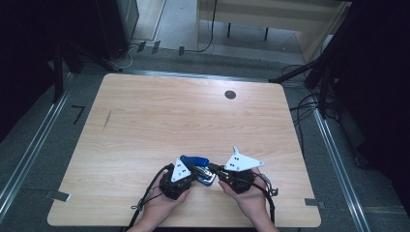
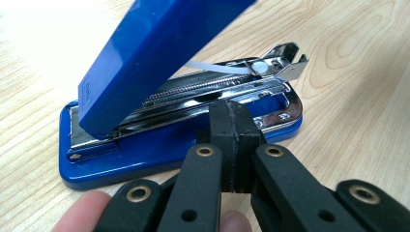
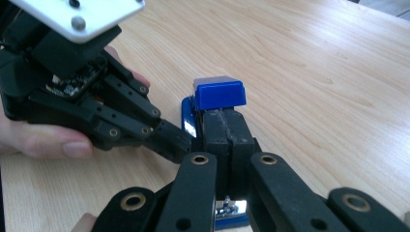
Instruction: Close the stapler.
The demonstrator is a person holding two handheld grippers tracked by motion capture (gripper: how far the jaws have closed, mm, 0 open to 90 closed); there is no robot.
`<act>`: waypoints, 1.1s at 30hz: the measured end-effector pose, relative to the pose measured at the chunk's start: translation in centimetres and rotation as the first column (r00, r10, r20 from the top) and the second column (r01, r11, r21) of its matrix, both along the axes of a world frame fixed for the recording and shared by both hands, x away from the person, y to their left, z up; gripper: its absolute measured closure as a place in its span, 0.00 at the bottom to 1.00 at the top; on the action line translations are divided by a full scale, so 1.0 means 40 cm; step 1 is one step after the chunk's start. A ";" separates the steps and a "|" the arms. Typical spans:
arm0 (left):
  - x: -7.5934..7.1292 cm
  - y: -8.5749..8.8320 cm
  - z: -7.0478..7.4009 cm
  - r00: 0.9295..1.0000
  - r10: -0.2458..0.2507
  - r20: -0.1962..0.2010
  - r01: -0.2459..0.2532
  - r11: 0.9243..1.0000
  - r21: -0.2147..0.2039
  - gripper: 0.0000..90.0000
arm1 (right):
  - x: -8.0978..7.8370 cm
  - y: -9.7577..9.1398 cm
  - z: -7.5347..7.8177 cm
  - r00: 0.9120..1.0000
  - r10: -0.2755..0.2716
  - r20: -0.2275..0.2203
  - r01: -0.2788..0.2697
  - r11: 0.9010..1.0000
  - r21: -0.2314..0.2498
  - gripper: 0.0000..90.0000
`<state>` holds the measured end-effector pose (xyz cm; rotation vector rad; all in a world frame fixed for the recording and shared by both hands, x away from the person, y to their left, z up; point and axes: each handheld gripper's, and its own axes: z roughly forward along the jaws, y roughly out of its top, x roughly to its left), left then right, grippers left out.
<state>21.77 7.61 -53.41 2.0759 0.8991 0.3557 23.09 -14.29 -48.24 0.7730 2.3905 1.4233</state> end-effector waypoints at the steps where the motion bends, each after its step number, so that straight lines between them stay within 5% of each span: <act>1: 0.000 0.000 0.000 1.000 -0.001 0.001 0.001 1.000 0.003 1.00 | 0.002 0.003 0.005 1.000 0.001 0.003 -0.001 1.000 0.001 1.00; 33: -0.003 -0.003 0.000 1.000 -0.008 0.016 0.008 1.000 0.012 1.00 | 0.037 0.076 0.068 0.998 0.031 0.052 -0.030 0.999 -0.013 1.00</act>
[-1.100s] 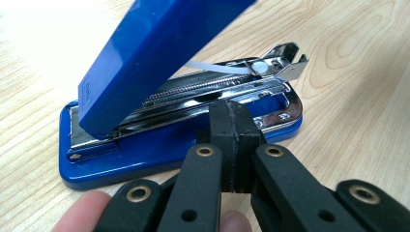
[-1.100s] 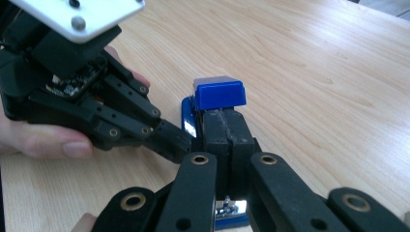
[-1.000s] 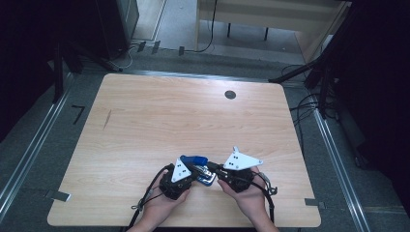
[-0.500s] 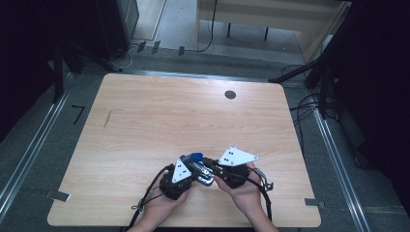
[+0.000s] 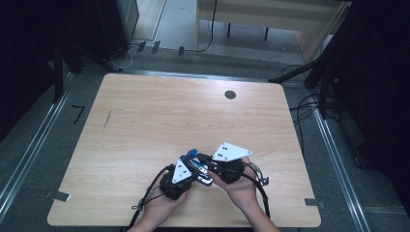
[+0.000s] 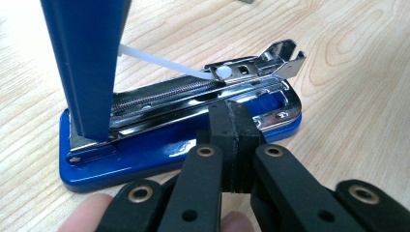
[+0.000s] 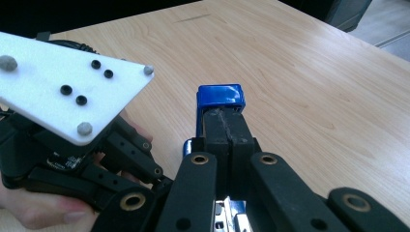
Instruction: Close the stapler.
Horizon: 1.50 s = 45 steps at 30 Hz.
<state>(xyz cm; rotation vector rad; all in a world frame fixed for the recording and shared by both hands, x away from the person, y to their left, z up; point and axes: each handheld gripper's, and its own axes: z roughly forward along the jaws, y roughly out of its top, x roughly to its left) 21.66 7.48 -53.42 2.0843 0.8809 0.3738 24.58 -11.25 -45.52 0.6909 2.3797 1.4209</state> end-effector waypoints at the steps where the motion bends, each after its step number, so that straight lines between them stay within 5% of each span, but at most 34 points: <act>1: 0.000 0.000 0.000 1.000 0.000 0.000 0.000 1.000 0.000 1.00 | 0.000 0.000 0.000 1.000 0.000 0.000 0.000 1.000 0.000 1.00; 45: -0.001 -0.001 0.000 1.000 0.002 0.008 -0.002 1.000 0.005 1.00 | 0.039 0.072 0.023 1.000 0.013 0.013 -0.013 1.000 0.005 1.00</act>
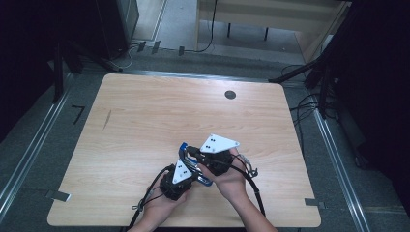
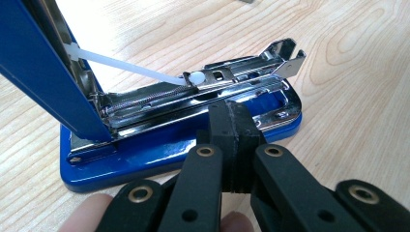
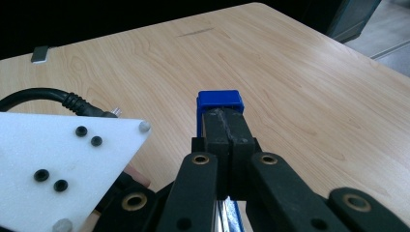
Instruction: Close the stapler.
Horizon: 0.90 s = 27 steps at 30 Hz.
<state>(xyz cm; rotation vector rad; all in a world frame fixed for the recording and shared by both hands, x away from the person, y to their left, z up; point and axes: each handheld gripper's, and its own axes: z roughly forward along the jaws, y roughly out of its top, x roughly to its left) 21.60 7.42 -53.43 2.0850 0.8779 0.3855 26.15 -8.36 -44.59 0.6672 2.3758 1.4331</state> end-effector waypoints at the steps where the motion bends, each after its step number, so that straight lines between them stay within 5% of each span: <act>1: 0.000 0.000 0.000 1.000 0.000 0.001 0.000 1.000 0.000 1.00 | 0.000 0.001 0.000 1.000 0.000 0.000 0.000 1.000 0.002 1.00; 27: -0.001 -0.001 0.000 1.000 0.001 0.005 -0.001 1.000 0.003 1.00 | 0.021 0.034 0.004 1.000 0.026 0.002 -0.026 1.000 -0.009 1.00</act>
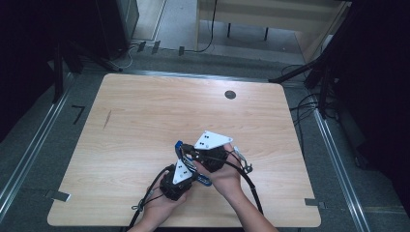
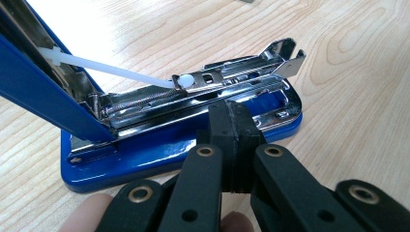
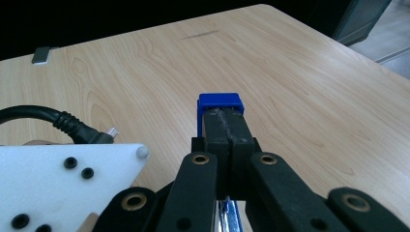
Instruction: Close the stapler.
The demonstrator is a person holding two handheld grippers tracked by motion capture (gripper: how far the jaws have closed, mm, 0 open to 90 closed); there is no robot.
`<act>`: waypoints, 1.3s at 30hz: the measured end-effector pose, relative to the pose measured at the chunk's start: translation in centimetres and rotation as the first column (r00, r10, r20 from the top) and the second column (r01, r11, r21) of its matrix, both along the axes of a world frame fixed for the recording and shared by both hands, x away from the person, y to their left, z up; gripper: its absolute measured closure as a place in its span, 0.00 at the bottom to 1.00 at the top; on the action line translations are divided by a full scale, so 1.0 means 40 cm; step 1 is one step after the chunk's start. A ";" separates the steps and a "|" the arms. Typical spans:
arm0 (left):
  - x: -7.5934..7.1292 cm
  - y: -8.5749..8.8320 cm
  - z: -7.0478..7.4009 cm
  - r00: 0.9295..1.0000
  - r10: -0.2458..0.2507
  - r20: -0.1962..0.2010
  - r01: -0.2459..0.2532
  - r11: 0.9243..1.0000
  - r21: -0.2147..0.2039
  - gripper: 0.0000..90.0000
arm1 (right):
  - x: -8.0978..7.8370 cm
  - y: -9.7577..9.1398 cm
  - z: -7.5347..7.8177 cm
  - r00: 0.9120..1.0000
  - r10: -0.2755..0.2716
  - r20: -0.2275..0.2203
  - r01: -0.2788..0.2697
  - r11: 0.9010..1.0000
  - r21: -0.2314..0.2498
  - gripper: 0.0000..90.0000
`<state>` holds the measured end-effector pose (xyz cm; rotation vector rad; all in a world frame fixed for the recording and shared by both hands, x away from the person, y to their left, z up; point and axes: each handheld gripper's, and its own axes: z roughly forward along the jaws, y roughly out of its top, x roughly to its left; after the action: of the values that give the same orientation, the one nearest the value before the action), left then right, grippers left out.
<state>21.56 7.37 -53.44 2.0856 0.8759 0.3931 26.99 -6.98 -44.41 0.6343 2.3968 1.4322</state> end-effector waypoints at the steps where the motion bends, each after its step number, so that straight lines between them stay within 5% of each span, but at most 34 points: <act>1: 0.000 0.000 0.000 1.000 0.000 0.000 0.000 1.000 0.000 1.00 | 0.001 0.002 0.000 1.000 0.000 0.000 0.000 1.000 -0.001 1.00; 39: 0.000 0.000 0.000 1.000 -0.003 0.000 0.003 1.000 0.002 1.00 | 0.042 0.058 -0.007 0.999 0.034 -0.025 -0.035 0.999 -0.027 1.00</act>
<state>21.56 7.37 -53.43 2.0887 0.8726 0.3928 28.67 -4.65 -44.69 0.6107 2.4536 1.4101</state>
